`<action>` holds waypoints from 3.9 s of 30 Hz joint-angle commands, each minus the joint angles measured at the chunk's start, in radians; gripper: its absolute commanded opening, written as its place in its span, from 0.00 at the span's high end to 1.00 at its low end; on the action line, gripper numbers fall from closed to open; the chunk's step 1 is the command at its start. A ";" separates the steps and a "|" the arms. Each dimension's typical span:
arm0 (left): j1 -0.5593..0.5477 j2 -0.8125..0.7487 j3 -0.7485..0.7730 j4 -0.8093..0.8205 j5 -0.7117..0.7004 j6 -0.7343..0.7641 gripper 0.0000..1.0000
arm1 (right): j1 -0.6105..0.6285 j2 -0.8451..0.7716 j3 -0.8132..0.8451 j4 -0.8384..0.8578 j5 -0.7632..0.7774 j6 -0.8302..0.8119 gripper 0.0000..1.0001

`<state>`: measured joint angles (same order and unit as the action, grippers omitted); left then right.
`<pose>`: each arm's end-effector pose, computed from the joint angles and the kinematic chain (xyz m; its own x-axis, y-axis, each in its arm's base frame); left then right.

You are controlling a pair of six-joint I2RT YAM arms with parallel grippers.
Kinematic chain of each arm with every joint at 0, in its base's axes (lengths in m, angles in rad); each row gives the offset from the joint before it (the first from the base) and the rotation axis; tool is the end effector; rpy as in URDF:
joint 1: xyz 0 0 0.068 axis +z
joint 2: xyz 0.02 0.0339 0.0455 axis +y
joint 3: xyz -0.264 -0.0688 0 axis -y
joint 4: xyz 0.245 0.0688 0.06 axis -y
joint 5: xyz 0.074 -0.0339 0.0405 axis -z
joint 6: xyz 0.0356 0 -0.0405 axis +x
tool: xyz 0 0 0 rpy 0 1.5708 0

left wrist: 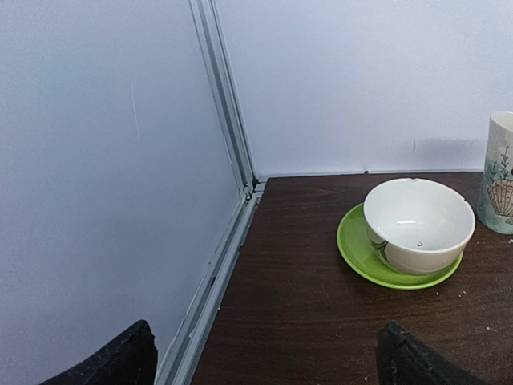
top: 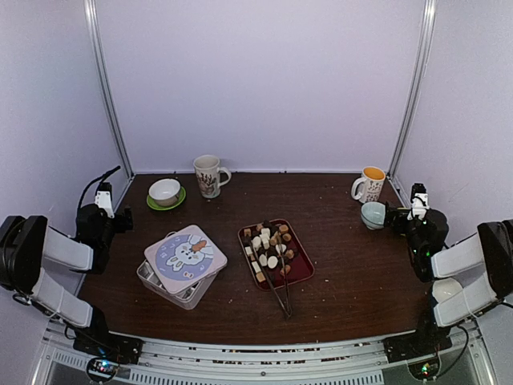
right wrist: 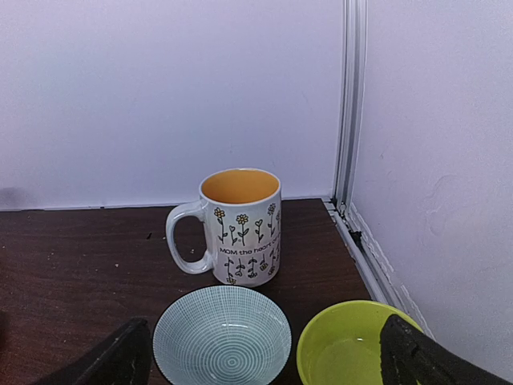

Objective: Pack the chocolate
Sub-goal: Move the packing box to the center of the board.

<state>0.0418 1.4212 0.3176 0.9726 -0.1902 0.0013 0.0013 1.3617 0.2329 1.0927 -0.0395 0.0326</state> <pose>0.2521 0.0173 0.1686 -0.1308 -0.0042 -0.9914 -0.2281 0.9733 0.0260 0.2337 0.0017 0.1720 -0.0374 0.0325 -0.9988 -0.0396 0.9986 0.0340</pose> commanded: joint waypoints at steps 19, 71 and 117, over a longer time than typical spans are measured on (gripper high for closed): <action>-0.005 -0.338 0.160 -0.565 -0.029 -0.135 0.02 | 0.057 -0.266 0.241 -0.652 0.055 0.051 0.00; -0.269 -0.220 0.058 -0.856 0.722 -0.686 0.03 | 0.246 -0.159 0.382 -1.122 -0.328 0.395 0.00; -0.500 -0.718 0.091 -1.647 0.535 -0.920 0.65 | 0.637 -0.024 0.414 -1.155 -0.220 0.446 0.13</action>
<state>-0.4538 0.6903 0.4442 -0.6975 0.2760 -0.9401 0.6308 1.3586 0.6373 -0.0570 -0.2852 0.4786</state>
